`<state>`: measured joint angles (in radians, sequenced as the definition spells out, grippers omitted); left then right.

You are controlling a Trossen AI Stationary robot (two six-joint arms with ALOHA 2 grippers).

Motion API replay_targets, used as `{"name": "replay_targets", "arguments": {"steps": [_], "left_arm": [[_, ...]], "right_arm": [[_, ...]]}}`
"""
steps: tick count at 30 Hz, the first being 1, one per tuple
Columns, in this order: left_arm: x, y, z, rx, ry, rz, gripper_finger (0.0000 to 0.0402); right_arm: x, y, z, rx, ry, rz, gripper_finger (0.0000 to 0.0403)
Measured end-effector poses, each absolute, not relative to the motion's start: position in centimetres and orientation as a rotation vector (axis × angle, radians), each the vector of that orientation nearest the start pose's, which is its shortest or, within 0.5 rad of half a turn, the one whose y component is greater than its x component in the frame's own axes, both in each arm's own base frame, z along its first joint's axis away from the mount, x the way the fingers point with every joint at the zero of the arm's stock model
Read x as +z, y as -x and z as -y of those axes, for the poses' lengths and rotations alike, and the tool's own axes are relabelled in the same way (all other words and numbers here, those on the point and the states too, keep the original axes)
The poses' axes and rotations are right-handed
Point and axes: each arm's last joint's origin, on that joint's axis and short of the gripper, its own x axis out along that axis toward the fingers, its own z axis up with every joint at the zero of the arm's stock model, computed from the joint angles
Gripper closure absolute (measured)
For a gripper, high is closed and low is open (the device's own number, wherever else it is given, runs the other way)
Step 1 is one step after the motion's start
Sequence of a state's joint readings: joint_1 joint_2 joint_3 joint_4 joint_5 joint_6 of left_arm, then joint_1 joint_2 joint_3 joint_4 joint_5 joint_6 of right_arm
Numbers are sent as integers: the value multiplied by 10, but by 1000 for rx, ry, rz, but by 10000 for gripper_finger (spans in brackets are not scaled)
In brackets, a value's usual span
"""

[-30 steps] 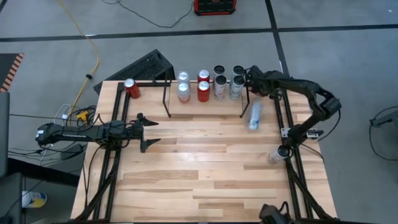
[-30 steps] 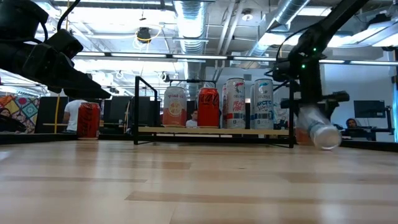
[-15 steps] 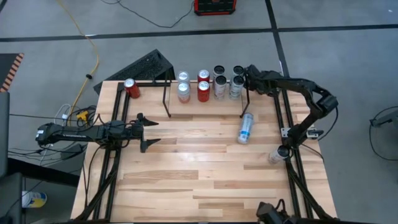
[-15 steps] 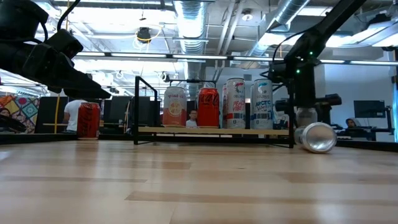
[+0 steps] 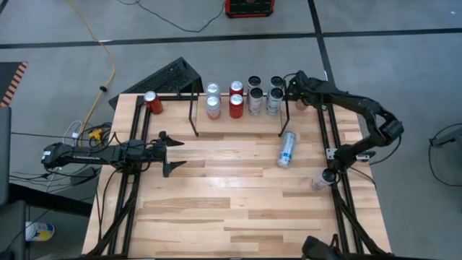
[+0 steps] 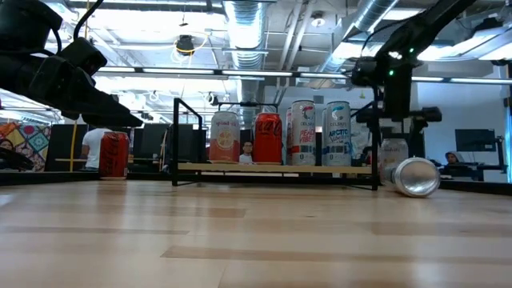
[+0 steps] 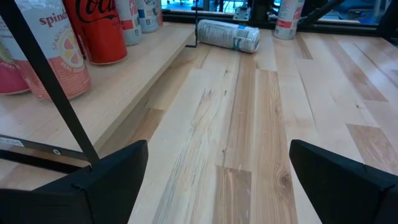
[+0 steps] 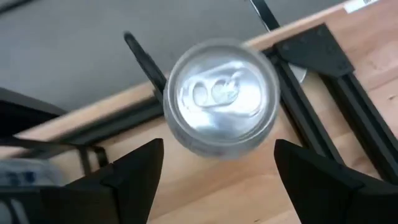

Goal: Place canned beverage on shelf
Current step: Put the orange white soda can on the shelf aligned with the other orange white soda can

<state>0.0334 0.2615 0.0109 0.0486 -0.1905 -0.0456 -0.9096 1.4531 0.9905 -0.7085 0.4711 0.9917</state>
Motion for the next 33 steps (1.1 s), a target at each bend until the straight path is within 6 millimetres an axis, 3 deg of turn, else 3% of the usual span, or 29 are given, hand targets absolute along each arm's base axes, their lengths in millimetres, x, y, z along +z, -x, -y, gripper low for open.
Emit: {"name": "replay_targets", "arguments": {"steps": [7, 11, 24, 33], "left_arm": [[150, -111, -9, 228, 29, -197, 24], [150, -111, -9, 227, 29, -197, 24], [150, -111, -9, 227, 29, -197, 24], [150, -111, -9, 228, 29, -196, 24]], "right_arm": [[251, -152, 217, -1699, -984, -348, 72], [256, -150, 217, -1727, -952, -303, 72], [217, -164, 233, -1901, -826, -419, 72], [209, -165, 236, -1941, -784, -444, 72]]}}
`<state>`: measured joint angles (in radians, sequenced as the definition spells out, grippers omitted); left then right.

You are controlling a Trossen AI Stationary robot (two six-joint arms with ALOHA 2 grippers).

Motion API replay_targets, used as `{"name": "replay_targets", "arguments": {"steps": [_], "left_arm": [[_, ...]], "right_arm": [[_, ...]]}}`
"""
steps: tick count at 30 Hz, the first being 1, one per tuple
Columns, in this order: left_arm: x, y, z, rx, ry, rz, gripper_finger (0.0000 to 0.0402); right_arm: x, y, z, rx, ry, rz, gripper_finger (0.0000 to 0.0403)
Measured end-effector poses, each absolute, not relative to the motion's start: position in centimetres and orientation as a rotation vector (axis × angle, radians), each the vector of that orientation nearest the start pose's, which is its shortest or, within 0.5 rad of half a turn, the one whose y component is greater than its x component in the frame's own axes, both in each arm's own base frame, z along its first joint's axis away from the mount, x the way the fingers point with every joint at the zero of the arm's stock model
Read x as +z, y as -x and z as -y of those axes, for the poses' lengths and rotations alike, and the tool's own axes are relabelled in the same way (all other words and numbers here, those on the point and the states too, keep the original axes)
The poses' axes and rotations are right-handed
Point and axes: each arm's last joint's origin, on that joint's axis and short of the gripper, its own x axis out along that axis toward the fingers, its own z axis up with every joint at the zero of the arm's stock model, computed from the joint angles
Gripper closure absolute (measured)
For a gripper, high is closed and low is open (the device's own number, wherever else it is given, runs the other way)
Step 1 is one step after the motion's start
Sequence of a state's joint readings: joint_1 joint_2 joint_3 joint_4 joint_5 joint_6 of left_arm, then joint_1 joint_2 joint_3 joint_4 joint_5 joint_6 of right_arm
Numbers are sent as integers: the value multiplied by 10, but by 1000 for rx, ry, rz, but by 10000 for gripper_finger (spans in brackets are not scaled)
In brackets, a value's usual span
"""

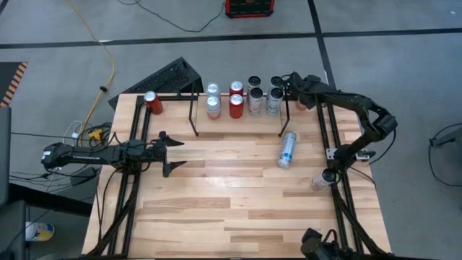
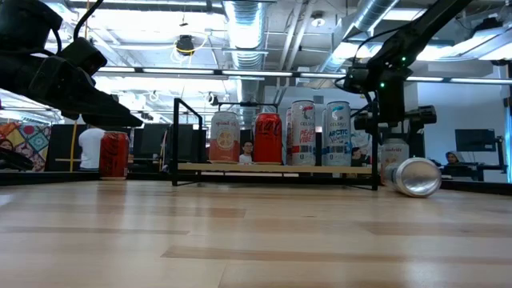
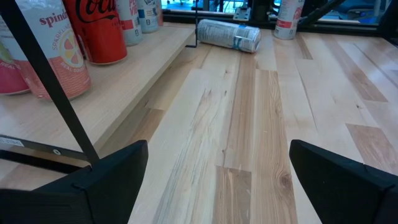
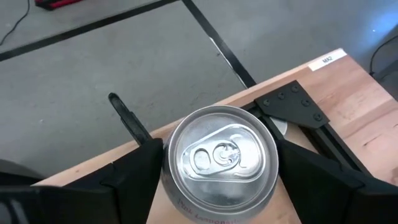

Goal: Place canned beverage on shelf
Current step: Put the orange white soda can on the shelf aligned with the other orange white soda can

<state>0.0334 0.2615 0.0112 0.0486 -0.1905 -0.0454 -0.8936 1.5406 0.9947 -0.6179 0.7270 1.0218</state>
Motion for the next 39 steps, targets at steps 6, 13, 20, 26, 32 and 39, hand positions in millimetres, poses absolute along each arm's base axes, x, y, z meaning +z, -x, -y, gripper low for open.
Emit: {"name": "replay_targets", "arguments": {"steps": [6, 13, 20, 26, 32, 39], "left_arm": [[150, -111, -9, 227, 29, -196, 24], [150, -111, -9, 227, 29, -197, 24], [150, -111, -9, 228, 29, -197, 24], [150, -111, -9, 228, 29, -197, 24], [150, -111, -9, 228, 29, -196, 24], [150, -111, -9, 227, 29, -197, 24]], "right_arm": [[209, -165, 236, -1930, -802, -456, 84], [209, -163, 232, -1927, -816, -506, 112], [221, -159, 216, -1859, -829, -591, 115], [234, -155, 192, -1772, -838, -716, 117], [242, -162, 161, -1692, -804, -805, 117], [251, -166, 124, -1646, -753, -872, 117]]}}
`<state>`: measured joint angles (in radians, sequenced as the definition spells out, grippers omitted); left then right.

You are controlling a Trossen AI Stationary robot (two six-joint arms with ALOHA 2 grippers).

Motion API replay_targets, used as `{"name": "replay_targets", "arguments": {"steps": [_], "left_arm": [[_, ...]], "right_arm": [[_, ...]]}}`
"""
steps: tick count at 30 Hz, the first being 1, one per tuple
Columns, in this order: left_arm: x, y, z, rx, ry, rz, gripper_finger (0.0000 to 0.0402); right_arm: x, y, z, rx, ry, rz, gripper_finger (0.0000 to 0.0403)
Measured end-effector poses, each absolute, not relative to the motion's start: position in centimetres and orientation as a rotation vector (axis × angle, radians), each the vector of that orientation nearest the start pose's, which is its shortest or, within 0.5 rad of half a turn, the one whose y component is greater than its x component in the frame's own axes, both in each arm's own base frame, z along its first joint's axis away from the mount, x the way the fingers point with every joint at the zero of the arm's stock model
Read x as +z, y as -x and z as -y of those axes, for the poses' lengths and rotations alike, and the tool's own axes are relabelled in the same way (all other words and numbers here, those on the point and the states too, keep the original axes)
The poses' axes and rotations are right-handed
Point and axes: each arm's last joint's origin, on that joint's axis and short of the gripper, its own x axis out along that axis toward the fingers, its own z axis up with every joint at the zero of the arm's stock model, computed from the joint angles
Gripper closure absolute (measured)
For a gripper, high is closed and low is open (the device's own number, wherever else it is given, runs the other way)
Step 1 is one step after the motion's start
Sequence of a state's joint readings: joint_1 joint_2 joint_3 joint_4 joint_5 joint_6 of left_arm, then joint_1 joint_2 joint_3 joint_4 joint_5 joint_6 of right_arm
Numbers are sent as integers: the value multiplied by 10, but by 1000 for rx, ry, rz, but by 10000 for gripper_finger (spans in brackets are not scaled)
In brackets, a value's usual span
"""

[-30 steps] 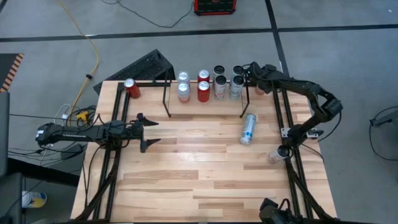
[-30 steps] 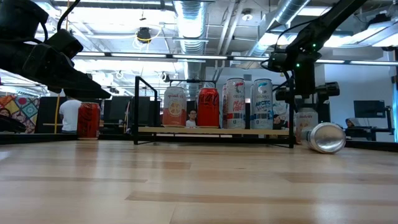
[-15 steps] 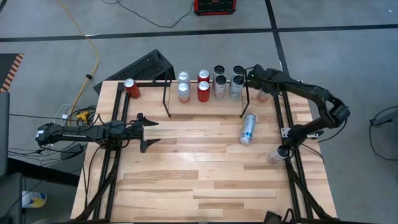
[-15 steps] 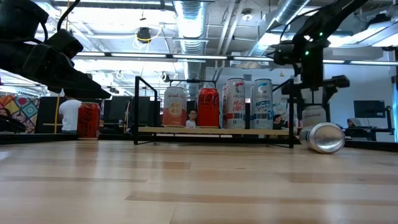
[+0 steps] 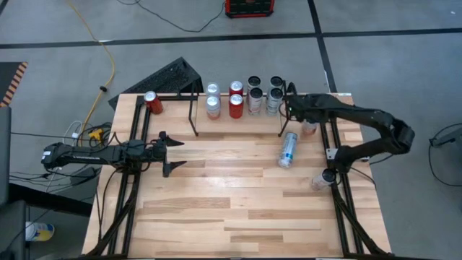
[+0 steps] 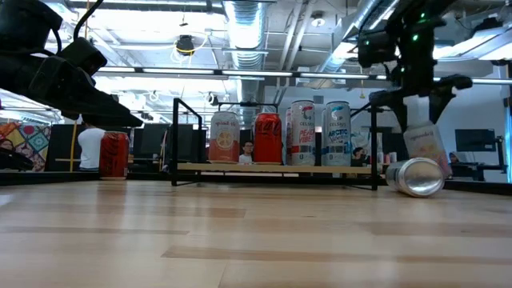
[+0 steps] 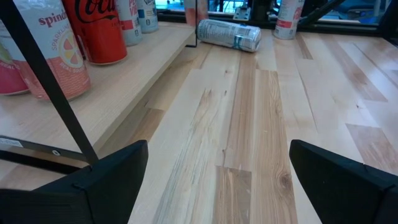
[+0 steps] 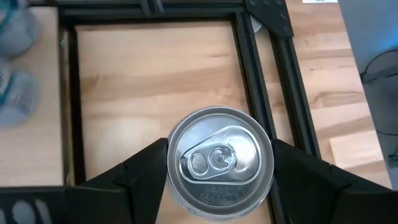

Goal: Place canned beverage on shelf
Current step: Put the orange white soda can on the shelf aligned with the other orange white soda can

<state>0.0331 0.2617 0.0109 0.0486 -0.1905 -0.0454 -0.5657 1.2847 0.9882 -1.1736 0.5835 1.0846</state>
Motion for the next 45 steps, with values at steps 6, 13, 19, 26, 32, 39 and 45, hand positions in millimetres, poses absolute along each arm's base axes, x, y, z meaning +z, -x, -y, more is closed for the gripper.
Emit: {"name": "replay_targets", "arguments": {"steps": [6, 13, 19, 26, 32, 39, 45], "left_arm": [[150, -111, -9, 227, 29, -197, 24], [150, -111, -9, 227, 29, -197, 24], [150, -111, -9, 228, 29, -197, 24], [150, -111, -9, 228, 29, -197, 24], [150, -111, -9, 227, 29, -197, 24], [150, -111, -9, 228, 29, -197, 24], [150, -111, -9, 227, 29, -196, 24]], "right_arm": [[265, -163, 87, -1612, -720, -831, 117], [277, -166, 44, -1431, -720, -736, 117], [278, -169, 14, -1301, -705, -726, 117], [286, -190, -7, -1123, -699, -673, 117], [312, -216, -14, -980, -628, -624, 117], [331, -271, -3, -915, -480, -626, 117], [333, -333, 22, -894, -355, -679, 117]]}}
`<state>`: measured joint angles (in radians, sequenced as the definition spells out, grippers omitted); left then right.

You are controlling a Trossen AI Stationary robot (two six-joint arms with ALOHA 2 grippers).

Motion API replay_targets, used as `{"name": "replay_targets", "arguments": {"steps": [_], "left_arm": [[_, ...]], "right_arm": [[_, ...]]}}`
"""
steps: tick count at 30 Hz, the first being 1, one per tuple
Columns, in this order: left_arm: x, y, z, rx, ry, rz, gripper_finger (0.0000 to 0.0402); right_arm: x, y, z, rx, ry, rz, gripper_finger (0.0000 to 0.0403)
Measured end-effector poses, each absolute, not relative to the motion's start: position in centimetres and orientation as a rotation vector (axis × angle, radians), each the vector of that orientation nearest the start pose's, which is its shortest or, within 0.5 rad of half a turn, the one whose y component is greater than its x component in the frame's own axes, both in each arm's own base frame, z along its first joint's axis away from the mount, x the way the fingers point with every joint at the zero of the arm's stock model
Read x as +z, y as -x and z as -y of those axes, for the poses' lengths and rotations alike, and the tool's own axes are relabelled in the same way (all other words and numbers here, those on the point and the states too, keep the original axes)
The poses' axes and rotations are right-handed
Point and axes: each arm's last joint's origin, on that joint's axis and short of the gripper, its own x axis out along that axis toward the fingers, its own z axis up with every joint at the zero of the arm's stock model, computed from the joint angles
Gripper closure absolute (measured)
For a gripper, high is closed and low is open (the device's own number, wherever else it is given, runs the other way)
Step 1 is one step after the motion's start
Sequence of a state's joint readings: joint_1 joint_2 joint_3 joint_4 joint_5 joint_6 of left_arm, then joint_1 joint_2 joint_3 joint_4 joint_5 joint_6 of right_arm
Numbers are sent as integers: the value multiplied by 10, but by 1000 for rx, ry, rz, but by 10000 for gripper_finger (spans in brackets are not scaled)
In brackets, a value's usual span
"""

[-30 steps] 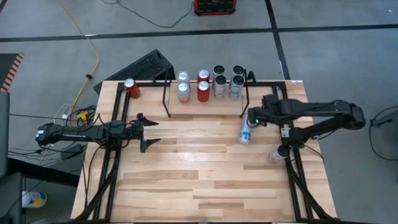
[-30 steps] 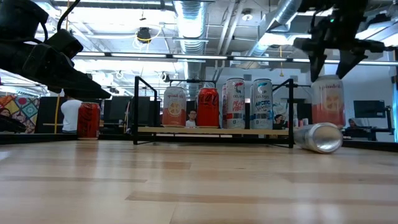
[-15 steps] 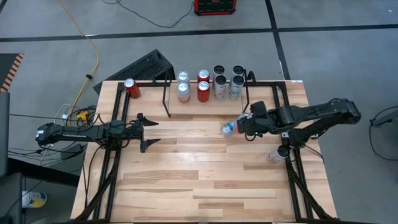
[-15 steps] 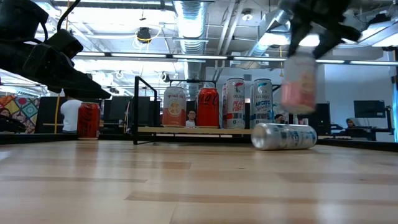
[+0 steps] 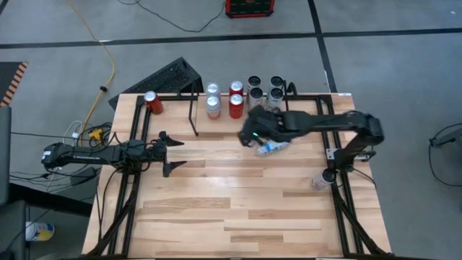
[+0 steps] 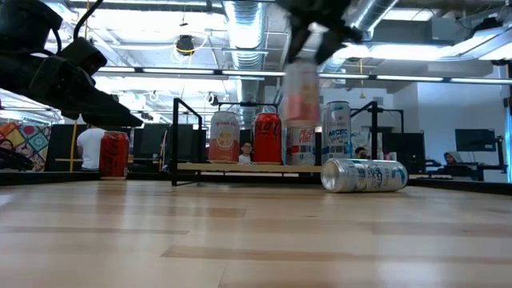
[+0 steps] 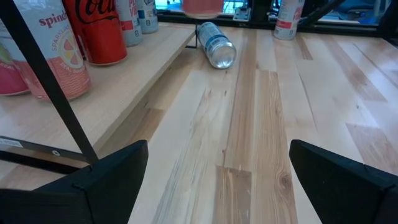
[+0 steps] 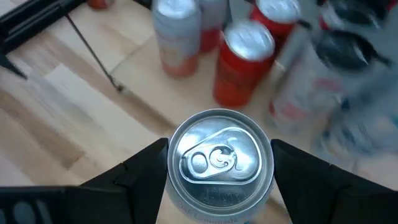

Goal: Place canned beverage on shelf
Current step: Put the orange white soda can on the shelf aligned with the other orange white soda can

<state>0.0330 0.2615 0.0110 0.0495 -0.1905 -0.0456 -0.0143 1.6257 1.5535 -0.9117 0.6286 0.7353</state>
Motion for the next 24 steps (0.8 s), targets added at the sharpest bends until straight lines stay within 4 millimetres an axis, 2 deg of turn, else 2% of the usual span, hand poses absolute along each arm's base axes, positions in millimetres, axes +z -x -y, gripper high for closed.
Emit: {"name": "replay_targets", "arguments": {"steps": [8, 13, 17, 24], "left_arm": [[150, -111, -9, 227, 29, -197, 24], [150, -111, -9, 227, 29, -197, 24], [150, -111, -9, 228, 29, -197, 24], [150, -111, -9, 228, 29, -197, 24]], "right_arm": [[320, -399, 64, -780, -324, -645, 117], [303, -424, 88, -716, -357, -605, 117], [287, -435, 101, -704, -369, -609, 117], [287, -436, 112, -719, -377, -587, 117]]}}
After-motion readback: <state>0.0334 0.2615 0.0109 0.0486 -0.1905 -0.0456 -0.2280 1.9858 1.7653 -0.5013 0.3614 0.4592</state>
